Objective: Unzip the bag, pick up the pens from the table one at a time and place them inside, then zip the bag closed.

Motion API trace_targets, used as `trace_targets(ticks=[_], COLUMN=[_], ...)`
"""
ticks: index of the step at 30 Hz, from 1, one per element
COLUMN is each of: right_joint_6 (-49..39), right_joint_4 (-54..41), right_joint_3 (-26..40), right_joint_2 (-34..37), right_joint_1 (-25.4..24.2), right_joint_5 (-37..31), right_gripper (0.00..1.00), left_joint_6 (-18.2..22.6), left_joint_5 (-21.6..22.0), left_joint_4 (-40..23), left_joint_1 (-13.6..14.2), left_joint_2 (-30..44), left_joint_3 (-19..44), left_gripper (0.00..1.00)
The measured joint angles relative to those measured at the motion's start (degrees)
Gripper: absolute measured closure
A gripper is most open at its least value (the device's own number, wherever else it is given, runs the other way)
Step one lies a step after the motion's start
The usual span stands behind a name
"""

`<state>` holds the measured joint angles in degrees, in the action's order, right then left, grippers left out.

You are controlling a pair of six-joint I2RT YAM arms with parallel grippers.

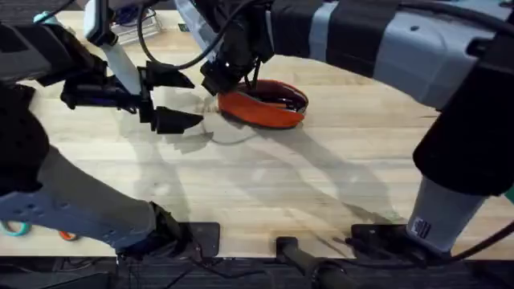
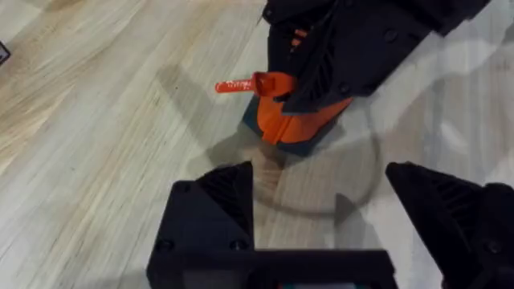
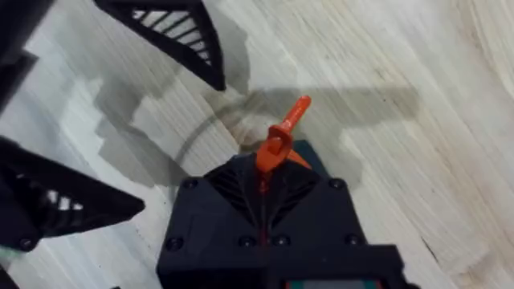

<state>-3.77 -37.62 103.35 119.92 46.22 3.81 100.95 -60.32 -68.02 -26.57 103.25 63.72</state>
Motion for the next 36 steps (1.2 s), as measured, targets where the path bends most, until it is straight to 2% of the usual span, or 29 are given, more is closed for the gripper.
trace_targets(ticks=[8,20,29,36], right_joint_6=[0.37,0.37,0.37,0.37], right_joint_4=[0.35,0.35,0.35,0.35], right_joint_3=[0.0,0.0,0.0,0.0], right_joint_2=[0.0,0.0,0.0,0.0], right_joint_1=[0.0,0.0,0.0,0.0], right_joint_5=[0.0,0.01,0.0,0.0], right_gripper=[0.97,0.97,0.97,0.97], left_joint_6=[1.79,2.08,-3.25,-4.33], left_joint_5=[-3.55,-4.65,-7.04,-7.55], left_joint_4=[4.79,14.23,18.46,18.51], left_joint_1=[1.3,7.99,10.18,10.84], left_joint_2=[4.46,5.45,5.45,5.45], left_joint_3=[0.0,-0.02,-0.04,-0.04], left_gripper=[0.008,0.008,0.008,0.008])
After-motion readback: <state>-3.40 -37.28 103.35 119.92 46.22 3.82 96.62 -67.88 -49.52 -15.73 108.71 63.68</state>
